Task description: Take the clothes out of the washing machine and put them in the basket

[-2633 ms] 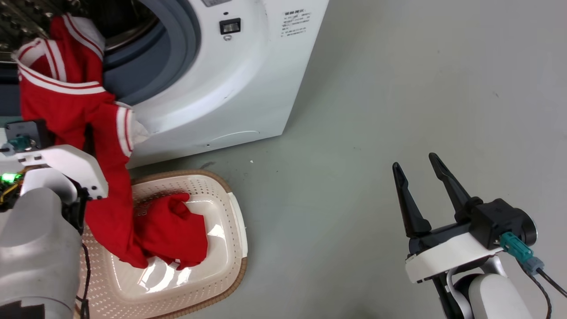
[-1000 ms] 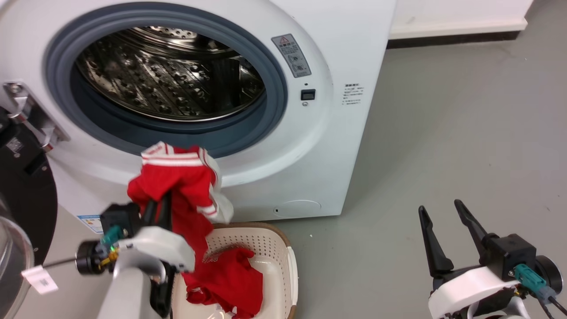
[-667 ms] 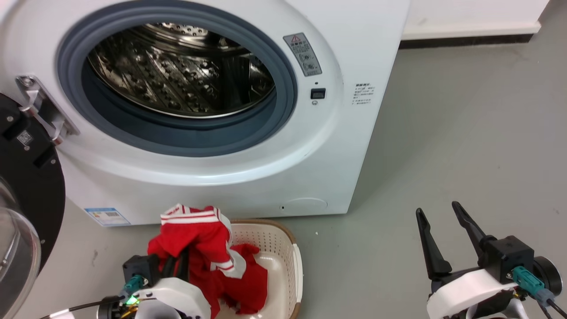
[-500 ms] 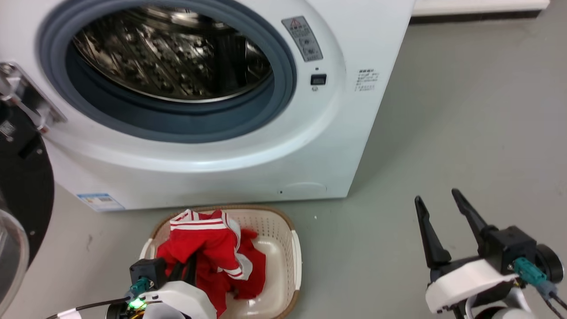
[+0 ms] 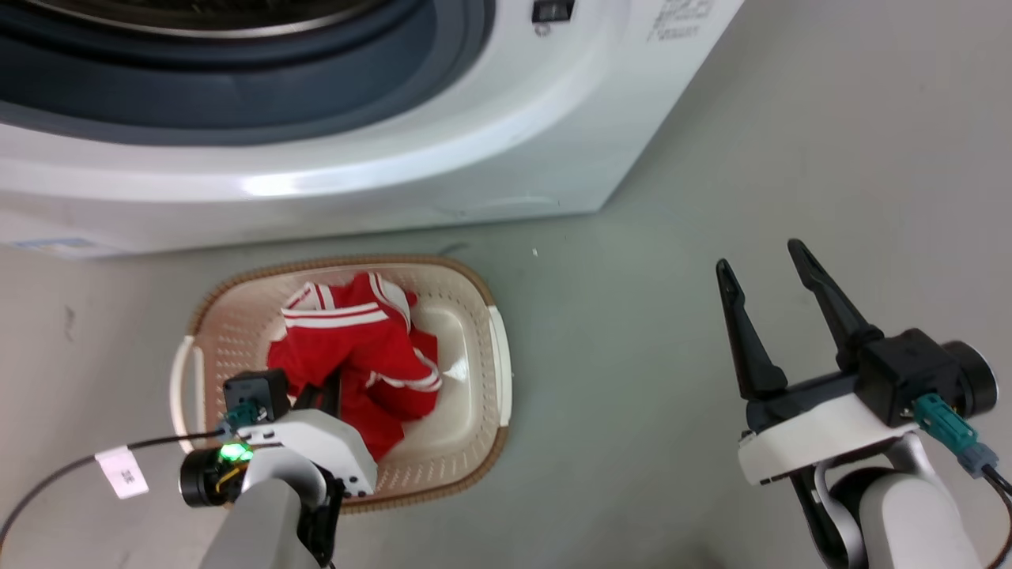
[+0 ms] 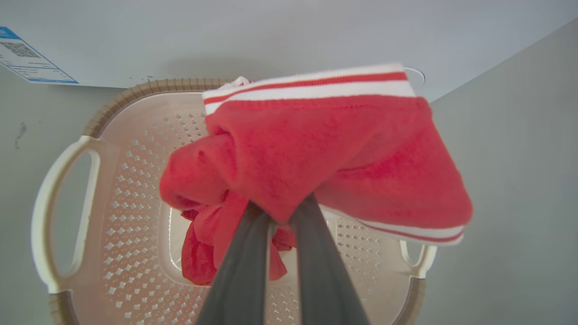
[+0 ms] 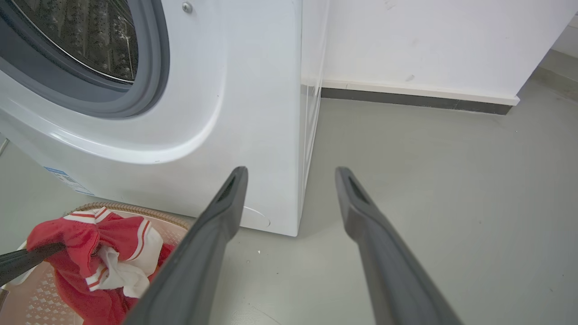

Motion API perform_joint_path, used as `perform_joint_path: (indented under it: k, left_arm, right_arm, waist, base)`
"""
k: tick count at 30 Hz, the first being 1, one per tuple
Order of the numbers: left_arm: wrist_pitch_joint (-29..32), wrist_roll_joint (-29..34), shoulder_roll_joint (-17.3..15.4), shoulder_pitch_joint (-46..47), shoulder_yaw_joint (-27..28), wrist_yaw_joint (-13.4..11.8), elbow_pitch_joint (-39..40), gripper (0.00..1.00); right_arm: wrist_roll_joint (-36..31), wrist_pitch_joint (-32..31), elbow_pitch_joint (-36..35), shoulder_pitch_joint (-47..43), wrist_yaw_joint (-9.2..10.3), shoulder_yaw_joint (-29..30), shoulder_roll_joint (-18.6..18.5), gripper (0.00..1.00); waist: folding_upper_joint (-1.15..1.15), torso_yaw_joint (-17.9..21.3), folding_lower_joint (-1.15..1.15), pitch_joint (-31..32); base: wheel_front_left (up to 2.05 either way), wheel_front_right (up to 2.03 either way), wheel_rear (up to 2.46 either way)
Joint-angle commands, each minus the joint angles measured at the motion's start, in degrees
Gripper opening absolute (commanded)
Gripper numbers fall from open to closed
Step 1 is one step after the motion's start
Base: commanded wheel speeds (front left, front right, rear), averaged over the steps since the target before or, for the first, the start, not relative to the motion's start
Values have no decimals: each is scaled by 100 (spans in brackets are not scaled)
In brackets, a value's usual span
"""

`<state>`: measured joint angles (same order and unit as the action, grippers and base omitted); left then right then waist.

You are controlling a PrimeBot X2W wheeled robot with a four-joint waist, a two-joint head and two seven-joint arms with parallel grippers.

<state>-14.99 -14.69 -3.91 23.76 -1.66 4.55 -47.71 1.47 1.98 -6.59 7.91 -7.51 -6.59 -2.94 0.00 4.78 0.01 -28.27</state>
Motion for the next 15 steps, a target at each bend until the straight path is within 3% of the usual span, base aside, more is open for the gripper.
perform_joint_path:
  k: [1,15]
  left_arm:
    - [-24,51,-76,224,14,32,-161,0]
    - [-21,7,-488,1030,413,-196,-1349,0]
  right_arm:
    - [31,63,9,186,4,-69,13,100]
    - [147,295,245,612,4,-345,12,100]
  waist:
    - [0,247,-1,-702]
    - [0,646,-1,-1708]
  base:
    - [0,0,0]
    - [0,0,0]
